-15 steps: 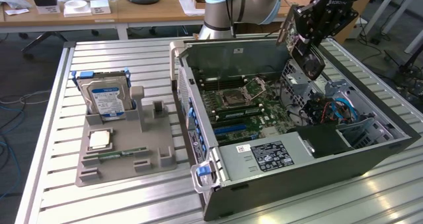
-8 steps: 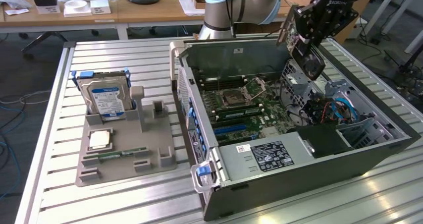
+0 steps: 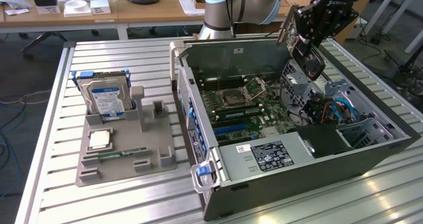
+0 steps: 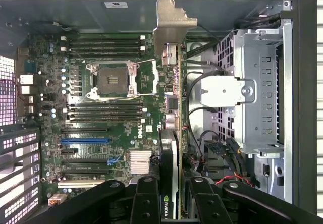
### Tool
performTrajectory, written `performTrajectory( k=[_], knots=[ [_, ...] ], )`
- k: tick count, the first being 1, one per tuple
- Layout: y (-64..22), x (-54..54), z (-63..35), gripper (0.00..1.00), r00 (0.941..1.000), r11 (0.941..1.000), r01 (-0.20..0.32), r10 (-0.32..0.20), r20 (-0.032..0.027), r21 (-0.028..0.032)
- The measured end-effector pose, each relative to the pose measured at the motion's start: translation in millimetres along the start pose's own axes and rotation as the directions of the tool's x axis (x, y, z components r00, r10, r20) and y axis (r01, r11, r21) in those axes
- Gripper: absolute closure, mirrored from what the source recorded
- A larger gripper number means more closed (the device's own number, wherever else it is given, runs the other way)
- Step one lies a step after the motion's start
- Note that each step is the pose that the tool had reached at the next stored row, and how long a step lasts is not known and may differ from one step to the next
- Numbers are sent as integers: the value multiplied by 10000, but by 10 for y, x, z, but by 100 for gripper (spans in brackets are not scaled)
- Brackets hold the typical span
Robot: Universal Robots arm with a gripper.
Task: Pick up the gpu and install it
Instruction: 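Insert the gpu into the slot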
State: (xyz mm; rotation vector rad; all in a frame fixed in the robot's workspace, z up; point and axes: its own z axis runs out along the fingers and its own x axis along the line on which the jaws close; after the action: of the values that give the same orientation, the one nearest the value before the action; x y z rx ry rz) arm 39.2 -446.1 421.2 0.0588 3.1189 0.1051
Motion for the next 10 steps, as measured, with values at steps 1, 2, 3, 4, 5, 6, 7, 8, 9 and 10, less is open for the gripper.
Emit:
performTrajectory(
  k=[1, 2, 3, 4, 5, 6, 7, 8, 9, 10],
  knots=[
    [0, 0, 0, 73, 10000, 10000, 0, 0, 0, 0],
    [0, 0, 0, 73, 10000, 10000, 0, 0, -1, 0],
    [0, 0, 0, 73, 10000, 10000, 0, 0, 0, 0],
    [0, 0, 0, 73, 10000, 10000, 0, 0, 0, 1],
    [0, 0, 0, 73, 10000, 10000, 0, 0, 0, 0],
    [0, 0, 0, 73, 10000, 10000, 0, 0, 0, 1],
    [0, 0, 0, 73, 10000, 10000, 0, 0, 0, 0],
    [0, 0, 0, 73, 10000, 10000, 0, 0, -1, 0],
    [0, 0, 0, 73, 10000, 10000, -1, 1, 0, 0],
    [0, 0, 0, 73, 10000, 10000, 0, 0, 0, 0]
  ],
)
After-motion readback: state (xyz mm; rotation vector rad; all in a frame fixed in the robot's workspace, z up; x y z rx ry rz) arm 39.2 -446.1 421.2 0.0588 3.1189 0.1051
